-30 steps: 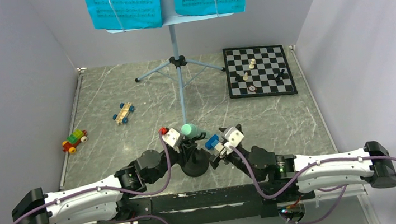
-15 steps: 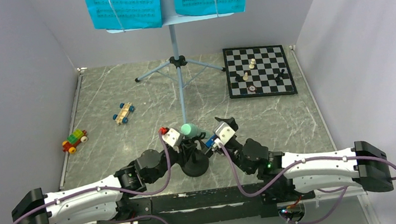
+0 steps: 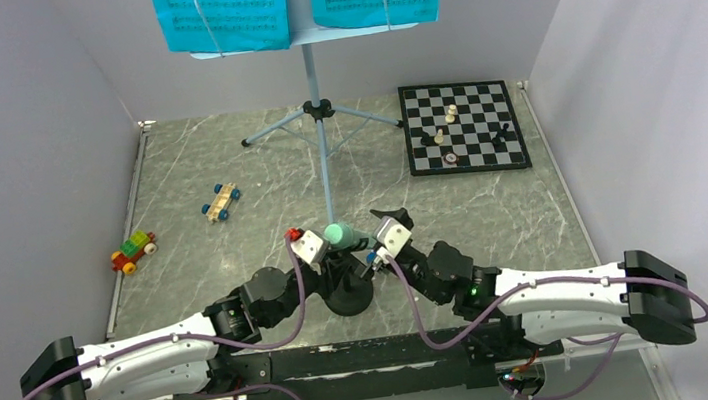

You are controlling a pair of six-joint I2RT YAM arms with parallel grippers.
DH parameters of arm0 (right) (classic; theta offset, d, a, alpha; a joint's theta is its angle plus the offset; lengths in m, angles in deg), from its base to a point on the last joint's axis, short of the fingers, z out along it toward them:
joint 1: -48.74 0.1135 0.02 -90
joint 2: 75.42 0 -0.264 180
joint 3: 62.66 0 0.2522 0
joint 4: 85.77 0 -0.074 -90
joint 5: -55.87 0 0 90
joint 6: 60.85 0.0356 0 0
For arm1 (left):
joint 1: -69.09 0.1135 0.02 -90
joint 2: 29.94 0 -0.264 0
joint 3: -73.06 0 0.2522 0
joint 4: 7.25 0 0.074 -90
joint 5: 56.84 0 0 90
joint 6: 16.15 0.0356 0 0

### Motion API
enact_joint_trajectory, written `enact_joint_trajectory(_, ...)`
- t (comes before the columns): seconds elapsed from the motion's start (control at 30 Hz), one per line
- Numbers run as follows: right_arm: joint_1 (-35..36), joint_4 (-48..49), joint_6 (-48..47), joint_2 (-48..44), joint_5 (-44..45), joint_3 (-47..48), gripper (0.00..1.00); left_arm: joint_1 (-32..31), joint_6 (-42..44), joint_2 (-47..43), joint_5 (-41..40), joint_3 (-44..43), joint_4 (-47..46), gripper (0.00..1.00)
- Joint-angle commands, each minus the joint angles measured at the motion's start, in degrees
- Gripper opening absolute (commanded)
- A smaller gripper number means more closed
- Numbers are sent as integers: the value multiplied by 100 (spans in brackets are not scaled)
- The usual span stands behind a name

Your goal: Pack up the instrument practice props

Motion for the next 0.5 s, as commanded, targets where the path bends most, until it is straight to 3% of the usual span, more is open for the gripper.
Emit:
enact_joint_trajectory(0.0, -180, 561, -16, 145, -83, 288, 94, -21, -142, 219, 270, 85, 981, 0)
enact_joint_trajectory(0.3, -428, 783, -615, 536, -437, 454, 81, -21, -99, 386, 436, 31, 913, 0)
enact_joint_trajectory(0.47, -452, 884, -1034, 652, -533, 532, 50, -21, -58, 465, 548, -42, 944, 0)
